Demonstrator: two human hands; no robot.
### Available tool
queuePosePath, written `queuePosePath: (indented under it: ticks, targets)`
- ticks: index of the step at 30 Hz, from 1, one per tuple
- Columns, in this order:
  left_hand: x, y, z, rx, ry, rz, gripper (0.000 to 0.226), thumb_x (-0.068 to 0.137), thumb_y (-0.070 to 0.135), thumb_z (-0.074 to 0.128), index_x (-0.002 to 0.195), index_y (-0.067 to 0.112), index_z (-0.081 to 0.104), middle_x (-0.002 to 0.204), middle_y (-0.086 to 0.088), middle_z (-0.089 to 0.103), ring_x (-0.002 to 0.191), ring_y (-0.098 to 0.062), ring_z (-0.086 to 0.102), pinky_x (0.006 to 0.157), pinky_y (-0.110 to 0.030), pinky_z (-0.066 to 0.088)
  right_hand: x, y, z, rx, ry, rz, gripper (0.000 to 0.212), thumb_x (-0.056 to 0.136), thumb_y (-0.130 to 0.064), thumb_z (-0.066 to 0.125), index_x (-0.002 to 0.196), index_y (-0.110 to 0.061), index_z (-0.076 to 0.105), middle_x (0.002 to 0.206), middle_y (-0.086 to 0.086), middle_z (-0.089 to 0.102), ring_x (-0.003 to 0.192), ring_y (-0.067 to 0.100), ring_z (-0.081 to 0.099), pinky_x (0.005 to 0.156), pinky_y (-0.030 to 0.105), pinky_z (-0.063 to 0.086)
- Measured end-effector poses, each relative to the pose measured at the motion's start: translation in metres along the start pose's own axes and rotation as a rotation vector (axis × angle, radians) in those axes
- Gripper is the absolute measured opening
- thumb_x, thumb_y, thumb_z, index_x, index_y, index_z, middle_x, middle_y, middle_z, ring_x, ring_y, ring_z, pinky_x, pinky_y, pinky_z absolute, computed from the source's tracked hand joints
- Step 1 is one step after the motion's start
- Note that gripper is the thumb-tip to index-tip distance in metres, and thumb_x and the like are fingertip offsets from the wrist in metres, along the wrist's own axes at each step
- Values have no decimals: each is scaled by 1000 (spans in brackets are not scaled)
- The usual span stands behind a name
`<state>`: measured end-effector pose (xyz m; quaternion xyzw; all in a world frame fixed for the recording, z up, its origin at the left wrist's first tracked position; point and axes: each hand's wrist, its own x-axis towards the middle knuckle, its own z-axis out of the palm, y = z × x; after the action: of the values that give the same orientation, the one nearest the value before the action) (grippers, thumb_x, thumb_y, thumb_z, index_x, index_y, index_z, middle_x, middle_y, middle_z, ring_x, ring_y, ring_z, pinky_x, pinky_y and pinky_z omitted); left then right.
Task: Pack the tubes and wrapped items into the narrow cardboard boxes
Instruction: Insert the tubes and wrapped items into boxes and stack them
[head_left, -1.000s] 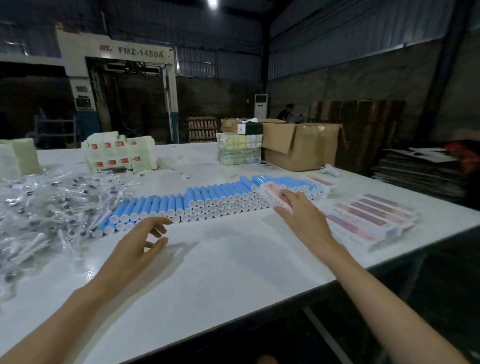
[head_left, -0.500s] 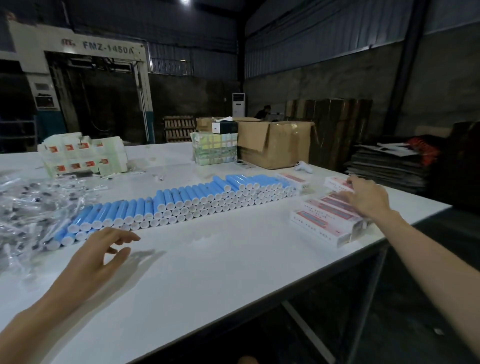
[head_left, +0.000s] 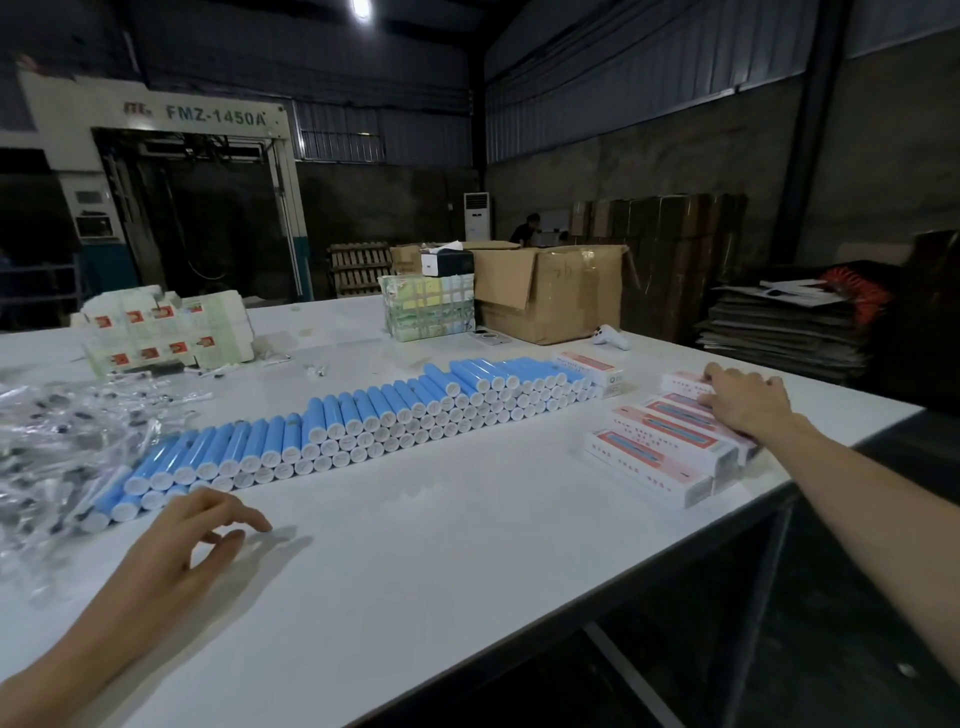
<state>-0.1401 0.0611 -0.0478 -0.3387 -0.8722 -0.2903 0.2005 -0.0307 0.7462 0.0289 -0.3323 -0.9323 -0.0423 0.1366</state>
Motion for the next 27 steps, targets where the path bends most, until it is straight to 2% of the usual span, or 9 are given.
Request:
queuePosePath:
  ticks: [2, 5, 8, 10, 12, 16, 19, 23, 27]
  targets:
    - [0, 6, -1, -6, -7, -9, 30, 99, 30, 55, 119, 42, 73, 116, 16, 63, 114, -8, 60, 87, -12, 47, 1, -3, 0, -22, 10, 3, 46, 106, -38, 55, 146, -23, 40, 144, 11, 57, 130, 33, 53, 114, 52, 34]
    - [0, 14, -4, -23, -19, -10, 27, 103, 23, 60, 114, 43, 74, 118, 14, 63, 111, -8, 61, 86, -13, 47, -6, -23, -2, -8, 174, -17, 49, 105, -33, 56, 149, -16, 42, 149, 15, 53, 138, 35, 48, 116, 51, 35]
    - [1, 19, -5, -33, -1, -34, 40, 103, 4, 68, 108, 43, 75, 119, 14, 64, 101, -5, 65, 78, -9, 46, -28, -75, -8, 187, 400, -138, 32, 105, -24, 56, 135, -13, 57, 132, 14, 65, 123, 32, 58, 108, 48, 44]
    - [1, 24, -6, -36, 12, -45, 39, 101, 3, 68, 109, 40, 74, 118, 13, 65, 101, -6, 65, 75, -7, 45, -51, -124, -13, 394, 439, -226, 21, 105, -22, 55, 122, -14, 64, 115, 9, 70, 105, 27, 63, 96, 46, 51]
    - [1, 29, -7, -31, 25, -53, 35, 103, 4, 67, 109, 37, 74, 112, 13, 66, 102, -8, 65, 81, -16, 50, -78, -178, -19, 582, 375, -293, 17, 106, -27, 52, 109, -16, 64, 97, 6, 69, 90, 27, 63, 80, 42, 53]
    - [-1, 38, -13, 56, 28, -75, 26, 106, 9, 64, 110, 32, 75, 108, 16, 67, 98, -6, 66, 83, -31, 57, -135, -289, -25, 812, 249, -517, 33, 107, -36, 51, 81, -17, 58, 71, -1, 64, 68, 23, 62, 57, 31, 39]
    - [-4, 42, -23, 169, -2, -117, 22, 107, 16, 63, 112, 35, 73, 105, 20, 66, 93, 2, 62, 81, -30, 56, -175, -368, -28, 960, 101, -624, 36, 106, -37, 54, 81, -13, 64, 70, -1, 65, 68, 22, 63, 62, 36, 49]
    - [-18, 47, -37, 184, 26, -240, 20, 106, 21, 62, 112, 37, 72, 98, 21, 67, 89, 0, 62, 79, -26, 52, -230, -453, -23, 1170, -81, -641, 37, 103, -39, 57, 73, -16, 58, 62, -3, 58, 64, 19, 58, 63, 37, 46]
    - [-44, 48, -53, 201, 24, -339, 18, 106, 23, 60, 116, 33, 71, 99, 16, 69, 84, -5, 63, 83, -34, 55, -262, -492, -3, 1153, -236, -729, 34, 101, -40, 59, 76, -18, 58, 67, -5, 62, 67, 16, 58, 67, 37, 47]
